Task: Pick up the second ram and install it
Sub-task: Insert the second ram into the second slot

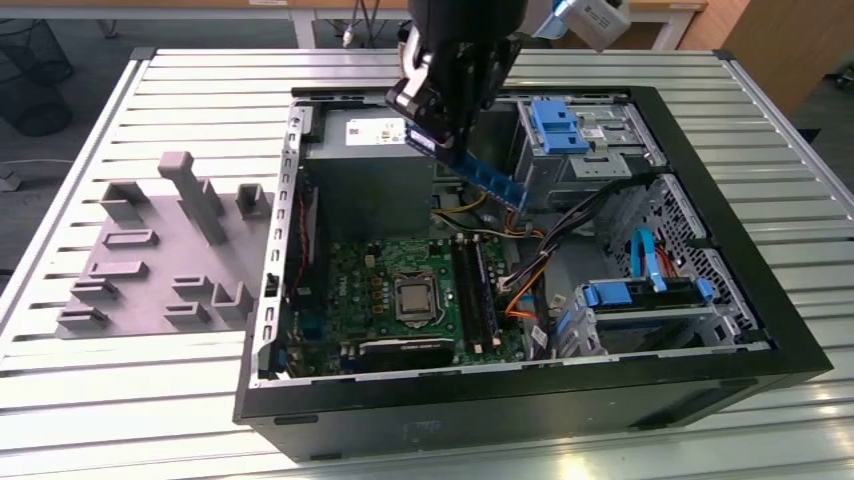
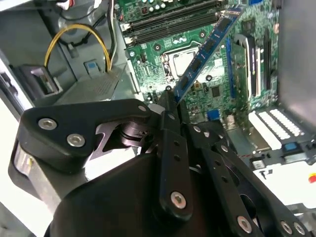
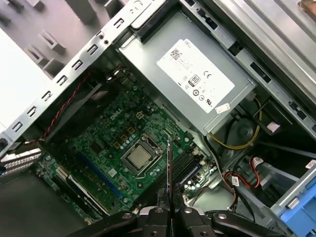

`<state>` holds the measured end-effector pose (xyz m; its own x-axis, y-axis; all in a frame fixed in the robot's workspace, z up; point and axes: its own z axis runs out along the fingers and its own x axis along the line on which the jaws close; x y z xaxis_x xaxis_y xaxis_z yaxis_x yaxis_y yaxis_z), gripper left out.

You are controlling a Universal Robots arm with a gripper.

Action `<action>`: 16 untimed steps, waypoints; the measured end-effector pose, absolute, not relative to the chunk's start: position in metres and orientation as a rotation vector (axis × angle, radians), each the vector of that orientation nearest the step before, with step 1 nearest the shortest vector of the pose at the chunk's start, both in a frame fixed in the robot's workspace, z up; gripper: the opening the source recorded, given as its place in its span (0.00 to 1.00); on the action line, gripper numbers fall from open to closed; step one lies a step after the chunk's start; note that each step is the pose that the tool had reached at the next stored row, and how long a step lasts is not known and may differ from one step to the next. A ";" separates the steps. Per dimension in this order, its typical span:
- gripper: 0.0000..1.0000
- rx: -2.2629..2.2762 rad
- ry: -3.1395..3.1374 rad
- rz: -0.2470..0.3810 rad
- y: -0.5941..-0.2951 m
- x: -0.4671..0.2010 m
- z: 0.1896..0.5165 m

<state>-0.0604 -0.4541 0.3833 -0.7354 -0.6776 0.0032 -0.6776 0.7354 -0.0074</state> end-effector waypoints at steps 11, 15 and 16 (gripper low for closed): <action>0.14 0.852 -3.021 0.018 -0.454 -0.060 0.382; 0.14 0.746 -3.049 0.019 -0.454 -0.060 0.381; 0.14 0.717 -3.055 0.020 -0.454 -0.060 0.381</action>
<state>-0.0604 -0.4541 0.3808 -0.8956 -0.4449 0.0059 -0.4449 0.8955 -0.0114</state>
